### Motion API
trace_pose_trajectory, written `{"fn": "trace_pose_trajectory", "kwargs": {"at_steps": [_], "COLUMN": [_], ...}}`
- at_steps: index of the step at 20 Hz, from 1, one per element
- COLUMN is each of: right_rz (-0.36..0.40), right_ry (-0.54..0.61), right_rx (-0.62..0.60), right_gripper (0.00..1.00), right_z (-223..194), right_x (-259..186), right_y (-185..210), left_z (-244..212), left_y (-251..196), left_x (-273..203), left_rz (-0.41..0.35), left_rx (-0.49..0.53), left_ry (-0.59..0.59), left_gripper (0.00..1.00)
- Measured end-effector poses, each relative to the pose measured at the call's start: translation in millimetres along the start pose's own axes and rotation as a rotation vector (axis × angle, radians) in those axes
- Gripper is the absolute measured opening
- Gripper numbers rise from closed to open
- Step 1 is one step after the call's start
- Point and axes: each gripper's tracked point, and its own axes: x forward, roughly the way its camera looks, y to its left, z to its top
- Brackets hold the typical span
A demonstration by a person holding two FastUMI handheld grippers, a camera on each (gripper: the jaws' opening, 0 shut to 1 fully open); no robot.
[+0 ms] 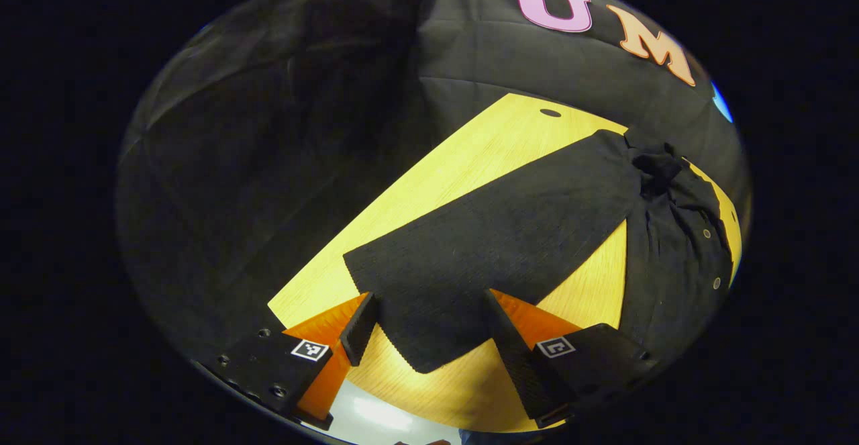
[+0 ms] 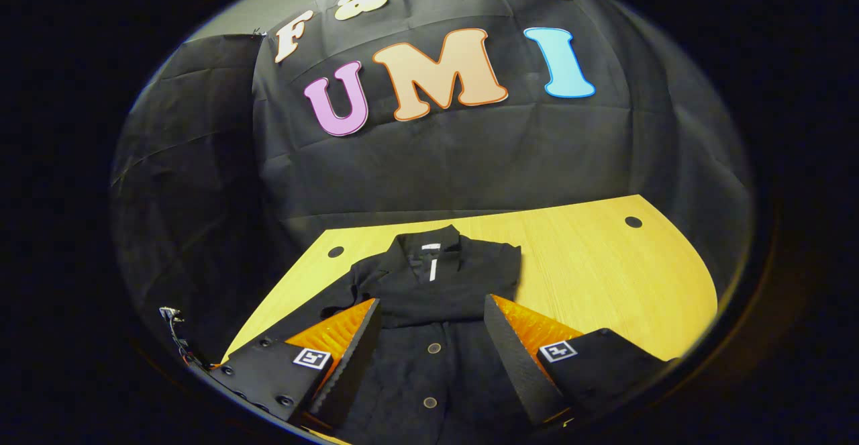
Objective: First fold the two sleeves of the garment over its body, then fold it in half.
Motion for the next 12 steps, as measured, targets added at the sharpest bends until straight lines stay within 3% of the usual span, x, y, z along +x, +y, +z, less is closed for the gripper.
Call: {"fn": "trace_pose_trajectory", "kwargs": {"at_steps": [9, 11, 12], "right_rz": [0.004, 0.008, 0.007], "right_ry": [0.028, 0.028, 0.029], "right_rx": [0.019, 0.024, 0.022], "right_gripper": [0.97, 0.97, 0.97], "right_z": [-17.3, -19.7, -21.9], "right_x": [-10.1, -12.5, -15.3], "right_y": [1.2, 1.7, 0.9], "left_z": [4.3, 2.5, 1.7], "left_y": [-6.0, -13.1, -17.7], "left_x": [-0.1, -1.3, -2.6], "left_rz": [-0.041, -0.054, -0.067], "left_rx": [-0.012, -0.003, 0.005], "left_ry": [-0.085, -0.094, -0.088], "left_gripper": [0.94, 0.84, 0.74]}}
